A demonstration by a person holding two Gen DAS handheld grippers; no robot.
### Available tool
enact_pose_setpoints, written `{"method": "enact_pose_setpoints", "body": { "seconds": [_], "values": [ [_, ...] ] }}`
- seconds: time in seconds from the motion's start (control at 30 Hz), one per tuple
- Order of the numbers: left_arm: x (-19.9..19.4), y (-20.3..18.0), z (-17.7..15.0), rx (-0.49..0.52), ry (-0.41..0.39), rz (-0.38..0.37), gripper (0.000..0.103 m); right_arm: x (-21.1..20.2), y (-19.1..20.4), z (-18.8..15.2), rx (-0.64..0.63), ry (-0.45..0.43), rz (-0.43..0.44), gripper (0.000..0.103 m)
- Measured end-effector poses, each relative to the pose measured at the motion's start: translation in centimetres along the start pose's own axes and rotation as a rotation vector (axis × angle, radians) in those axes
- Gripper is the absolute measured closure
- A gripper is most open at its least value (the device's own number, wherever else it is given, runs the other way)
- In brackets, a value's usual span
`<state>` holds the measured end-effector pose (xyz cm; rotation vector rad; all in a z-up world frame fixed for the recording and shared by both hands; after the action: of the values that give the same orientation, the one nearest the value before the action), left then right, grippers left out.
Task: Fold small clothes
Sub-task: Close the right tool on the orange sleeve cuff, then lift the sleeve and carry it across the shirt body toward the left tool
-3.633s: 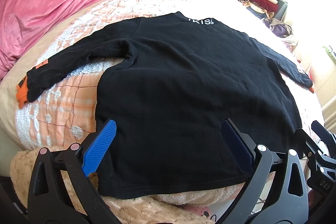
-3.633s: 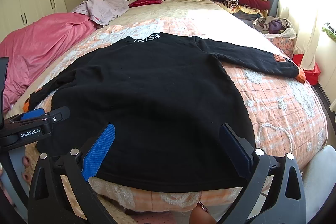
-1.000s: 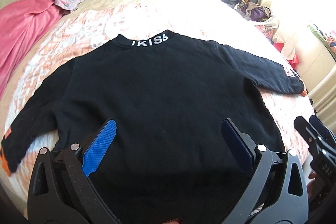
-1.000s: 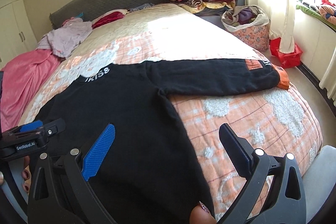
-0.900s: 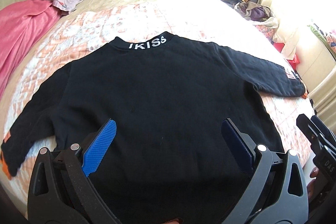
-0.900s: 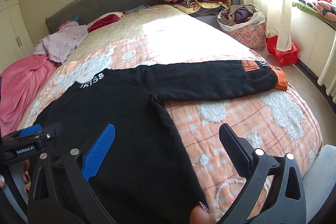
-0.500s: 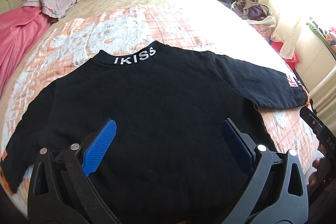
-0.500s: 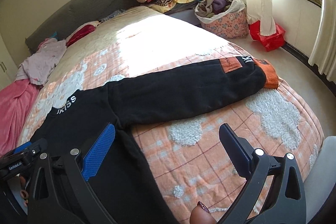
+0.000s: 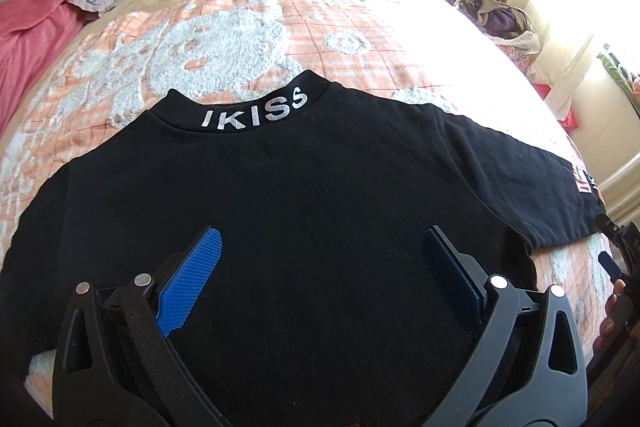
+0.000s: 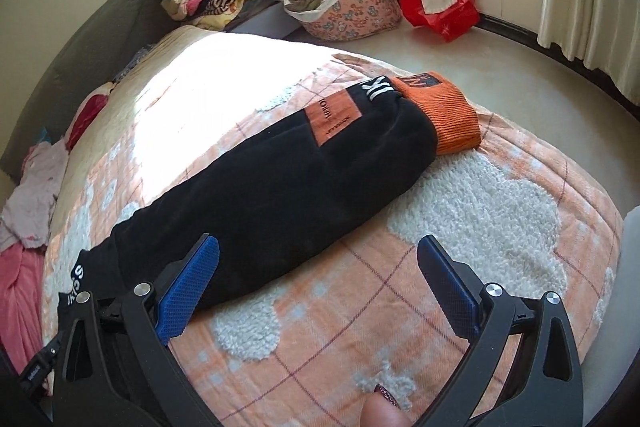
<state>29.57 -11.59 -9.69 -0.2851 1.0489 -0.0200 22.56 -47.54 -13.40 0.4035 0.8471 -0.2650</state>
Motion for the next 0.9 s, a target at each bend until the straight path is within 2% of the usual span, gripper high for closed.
{"method": "enact_pose_setpoints", "body": {
  "seconds": [0.13, 0.4, 0.5, 0.6, 0.67, 0.73, 0.77, 0.9],
  "values": [
    [1.0, 0.6, 0.4, -0.021, -0.003, 0.008, 0.009, 2.5, -2.2, 0.6, 0.105, 0.029, 0.015, 0.004],
    [2.1, 2.3, 0.6, -0.064, 0.009, 0.019, 0.009, 4.2, -4.6, 4.0, 0.203, -0.027, 0.05, 0.005],
    [2.2, 2.8, 0.9, -0.073, 0.017, 0.018, 0.009, 4.6, -5.5, 5.1, 0.231, -0.038, 0.029, 0.022],
    [2.0, 3.1, 1.2, -0.08, 0.017, 0.005, 0.009, 4.8, -6.0, 5.7, 0.248, -0.048, 0.033, 0.048],
    [1.8, 3.1, 1.6, -0.087, 0.015, -0.009, 0.009, 4.8, -6.1, 5.9, 0.252, -0.059, 0.057, 0.07],
    [1.5, 3.1, 1.8, -0.088, 0.011, -0.027, 0.009, 4.6, -5.4, 6.2, 0.246, -0.075, 0.093, 0.081],
    [1.2, 3.0, 1.9, -0.086, 0.009, -0.033, 0.009, 4.2, -5.0, 6.5, 0.23, -0.09, 0.106, 0.085],
    [0.5, 3.1, 2.4, -0.094, 0.0, -0.048, 0.009, 1.6, -1.5, 7.9, 0.144, -0.171, 0.189, 0.086]
  ]
}}
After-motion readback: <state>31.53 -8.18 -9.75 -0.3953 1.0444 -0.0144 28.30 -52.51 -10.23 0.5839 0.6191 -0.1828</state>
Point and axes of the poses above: each gripper's, at about its wrist camera, not at the fingertips, and x roughly the way its jaws point, y to its left, z to its top, the point moved 10 cm from there along x, roughly the way its jaws point, and after that the axes turned 15 degrees about -x, right-handed, at the moved point
